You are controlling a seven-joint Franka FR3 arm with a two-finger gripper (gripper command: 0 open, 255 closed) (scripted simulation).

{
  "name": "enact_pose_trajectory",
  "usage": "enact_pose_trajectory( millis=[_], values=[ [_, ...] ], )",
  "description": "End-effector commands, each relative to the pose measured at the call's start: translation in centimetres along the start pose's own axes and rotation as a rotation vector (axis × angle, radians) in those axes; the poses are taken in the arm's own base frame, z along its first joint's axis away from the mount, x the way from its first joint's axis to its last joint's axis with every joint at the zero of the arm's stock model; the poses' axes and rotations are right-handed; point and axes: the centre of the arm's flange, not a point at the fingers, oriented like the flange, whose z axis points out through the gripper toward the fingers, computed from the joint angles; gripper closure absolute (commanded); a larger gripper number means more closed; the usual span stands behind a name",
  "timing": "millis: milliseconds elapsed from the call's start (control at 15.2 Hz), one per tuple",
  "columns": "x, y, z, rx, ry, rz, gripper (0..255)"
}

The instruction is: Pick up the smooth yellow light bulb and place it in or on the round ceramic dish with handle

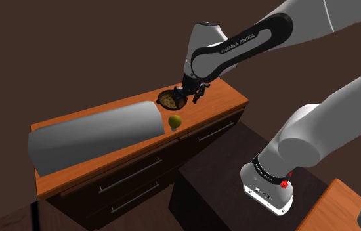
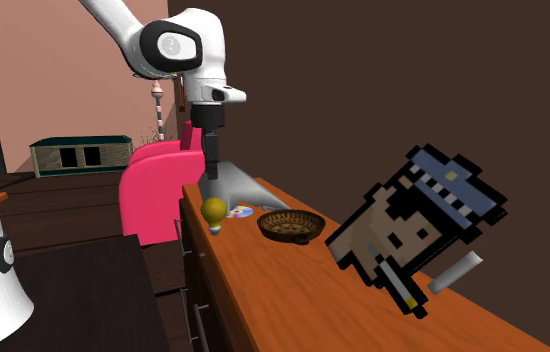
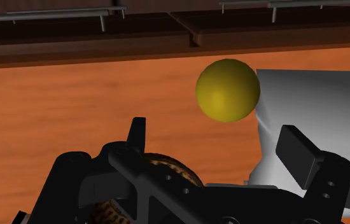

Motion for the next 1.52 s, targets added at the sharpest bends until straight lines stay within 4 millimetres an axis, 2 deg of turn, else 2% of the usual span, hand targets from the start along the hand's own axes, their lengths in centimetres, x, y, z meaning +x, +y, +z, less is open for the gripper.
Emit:
enact_pose_trajectory(
  millis=[0,198,726,1254,1320,1452],
  values=[
    [0.4,-1.2,2.4,0.008,-0.008,0.007,0],
    [1.0,-2.9,5.9,0.019,-0.02,0.017,0],
    [1.0,-3.1,10.1,0.02,-0.021,0.017,0],
    [1.0,-3.1,10.1,0.02,-0.021,0.017,0],
    [1.0,-3.1,10.1,0.02,-0.021,0.017,255],
    [1.0,-3.1,10.1,0.02,-0.021,0.017,255]
  ],
)
